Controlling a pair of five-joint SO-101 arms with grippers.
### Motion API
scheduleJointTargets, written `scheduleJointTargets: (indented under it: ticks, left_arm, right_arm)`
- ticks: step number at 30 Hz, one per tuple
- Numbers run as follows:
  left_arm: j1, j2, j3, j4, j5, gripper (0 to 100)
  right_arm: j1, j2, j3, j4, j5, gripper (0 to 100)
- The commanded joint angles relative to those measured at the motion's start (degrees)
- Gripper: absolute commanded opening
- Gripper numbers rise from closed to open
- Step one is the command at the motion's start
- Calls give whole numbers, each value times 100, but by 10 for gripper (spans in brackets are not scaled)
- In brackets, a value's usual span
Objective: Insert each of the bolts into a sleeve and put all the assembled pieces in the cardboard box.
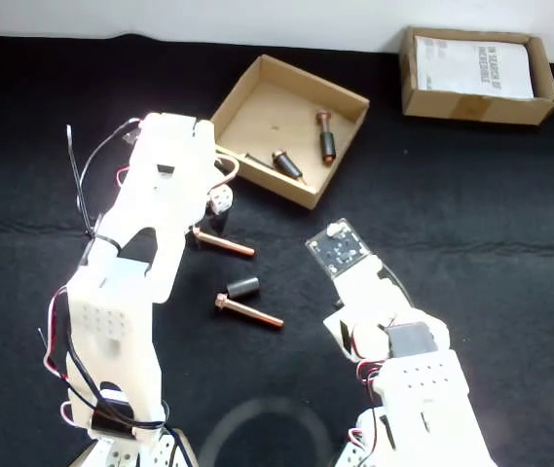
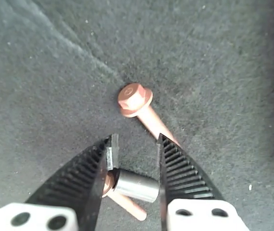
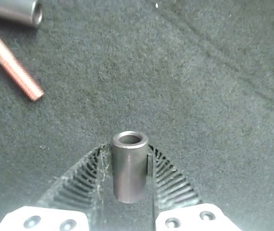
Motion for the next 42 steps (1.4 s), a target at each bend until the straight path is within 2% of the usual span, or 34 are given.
scheduleJointTargets:
  ticks: [1,8,20,24,29,35,42]
  left_arm:
    - [-40,-40,-180,53,44,146]
    - [-22,40,-180,-88,44,146]
    - [-48,1051,-418,-246,35,143]
    - [-48,1077,-418,-229,0,0]
    - [-13,1068,-690,334,-88,8]
    - [453,1059,-1376,844,-1793,8]
    - [629,576,-1736,835,-3886,8]
  right_arm:
    - [-57,31,-84,-75,70,8]
    - [-101,31,-84,-57,70,8]
    - [-101,31,-57,-48,70,8]
    - [-101,40,-48,-57,70,8]
    - [-101,66,-75,-57,70,8]
    - [-75,75,-127,-541,26,8]
    - [-92,84,171,-2387,26,8]
